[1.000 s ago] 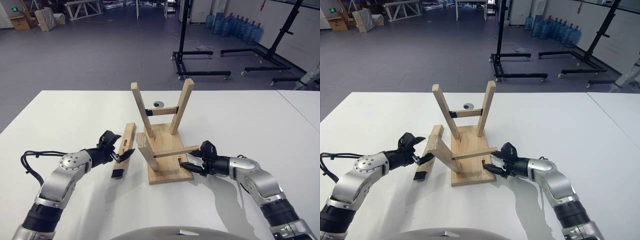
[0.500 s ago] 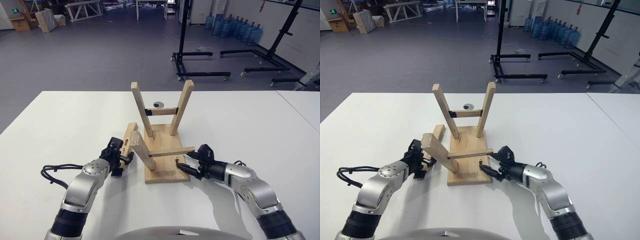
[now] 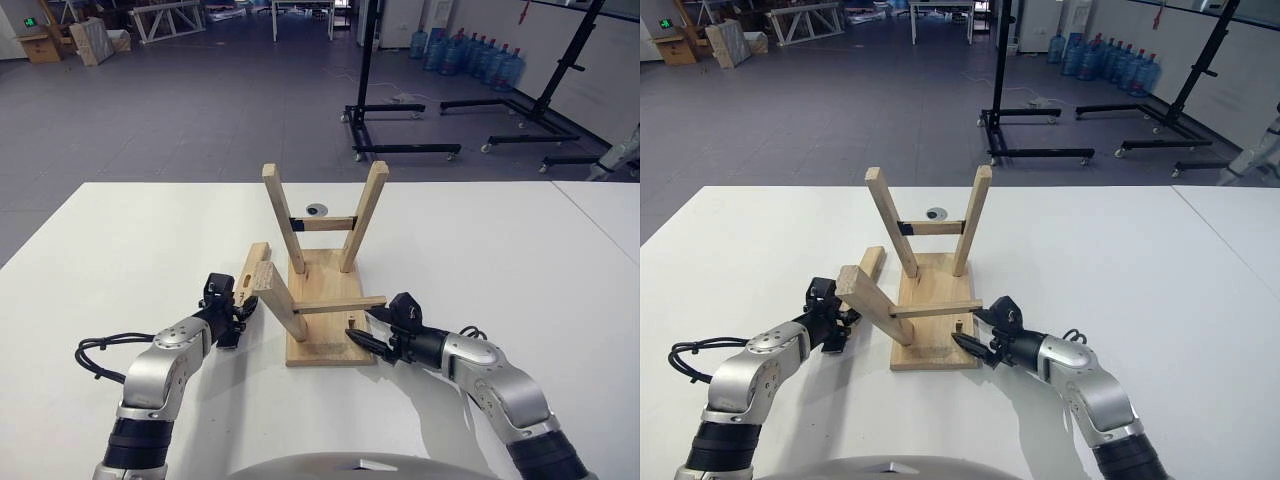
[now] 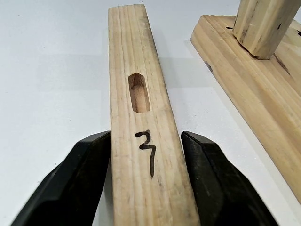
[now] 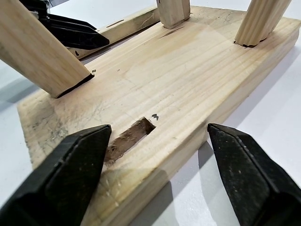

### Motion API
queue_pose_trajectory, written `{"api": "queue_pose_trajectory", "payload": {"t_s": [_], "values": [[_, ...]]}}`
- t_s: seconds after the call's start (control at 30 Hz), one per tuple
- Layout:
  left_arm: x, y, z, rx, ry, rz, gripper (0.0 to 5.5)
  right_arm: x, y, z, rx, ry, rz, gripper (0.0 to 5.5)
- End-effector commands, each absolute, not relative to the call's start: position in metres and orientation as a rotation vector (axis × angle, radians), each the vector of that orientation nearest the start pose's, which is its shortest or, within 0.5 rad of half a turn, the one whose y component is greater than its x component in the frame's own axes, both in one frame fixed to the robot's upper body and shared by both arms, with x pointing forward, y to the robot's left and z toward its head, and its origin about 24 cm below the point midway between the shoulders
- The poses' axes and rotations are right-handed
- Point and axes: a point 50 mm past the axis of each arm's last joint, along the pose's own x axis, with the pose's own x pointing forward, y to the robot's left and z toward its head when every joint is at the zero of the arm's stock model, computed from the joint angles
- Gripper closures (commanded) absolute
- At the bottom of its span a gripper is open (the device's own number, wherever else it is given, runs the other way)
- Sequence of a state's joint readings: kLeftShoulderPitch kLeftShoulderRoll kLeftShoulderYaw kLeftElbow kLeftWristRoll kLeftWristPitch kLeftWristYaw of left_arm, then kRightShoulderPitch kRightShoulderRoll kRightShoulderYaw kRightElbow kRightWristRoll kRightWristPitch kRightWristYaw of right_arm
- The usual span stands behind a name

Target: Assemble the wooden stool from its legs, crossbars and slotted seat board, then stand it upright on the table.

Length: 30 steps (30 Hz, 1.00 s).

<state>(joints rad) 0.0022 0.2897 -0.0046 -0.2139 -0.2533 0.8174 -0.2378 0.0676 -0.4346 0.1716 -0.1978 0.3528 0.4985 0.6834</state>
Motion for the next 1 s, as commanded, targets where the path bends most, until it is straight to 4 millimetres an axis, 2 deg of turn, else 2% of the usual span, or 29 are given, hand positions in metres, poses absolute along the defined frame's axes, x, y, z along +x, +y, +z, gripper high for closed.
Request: {"api": "queue_pose_trajectory", "payload": {"t_s": [0.03,0.2,0.33,0.53,0.63,0.73,0.8,0.9,1.0], "values": [[0.204,0.200,-0.021,-0.003,0.885,-0.180,3.19,0.211,-0.150,0.023,0.048,0.477,0.858,1.72],[0.217,0.198,-0.010,-0.027,0.792,-0.189,3.36,0.214,-0.152,0.021,0.050,0.456,0.847,1.72],[0.227,0.200,0.005,-0.052,0.669,-0.195,3.44,0.217,-0.156,0.030,0.082,0.388,0.848,1.72],[0.255,0.227,0.056,-0.075,0.332,-0.142,3.44,0.220,-0.167,0.065,0.181,0.254,0.900,1.72],[0.265,0.229,0.089,-0.089,0.147,-0.181,3.44,0.226,-0.178,0.080,0.199,0.200,0.896,1.72],[0.267,0.214,0.130,-0.126,-0.063,-0.344,3.44,0.237,-0.185,0.097,0.300,0.116,0.880,1.72],[0.260,0.202,0.144,-0.149,-0.123,-0.535,3.44,0.242,-0.184,0.111,0.396,0.048,0.906,1.72],[0.244,0.196,0.164,-0.175,-0.169,-0.871,3.45,0.246,-0.170,0.136,0.569,-0.067,1.051,1.72],[0.243,0.195,0.181,-0.212,-0.190,-1.096,3.45,0.248,-0.156,0.159,0.738,-0.164,1.201,1.72]]}}
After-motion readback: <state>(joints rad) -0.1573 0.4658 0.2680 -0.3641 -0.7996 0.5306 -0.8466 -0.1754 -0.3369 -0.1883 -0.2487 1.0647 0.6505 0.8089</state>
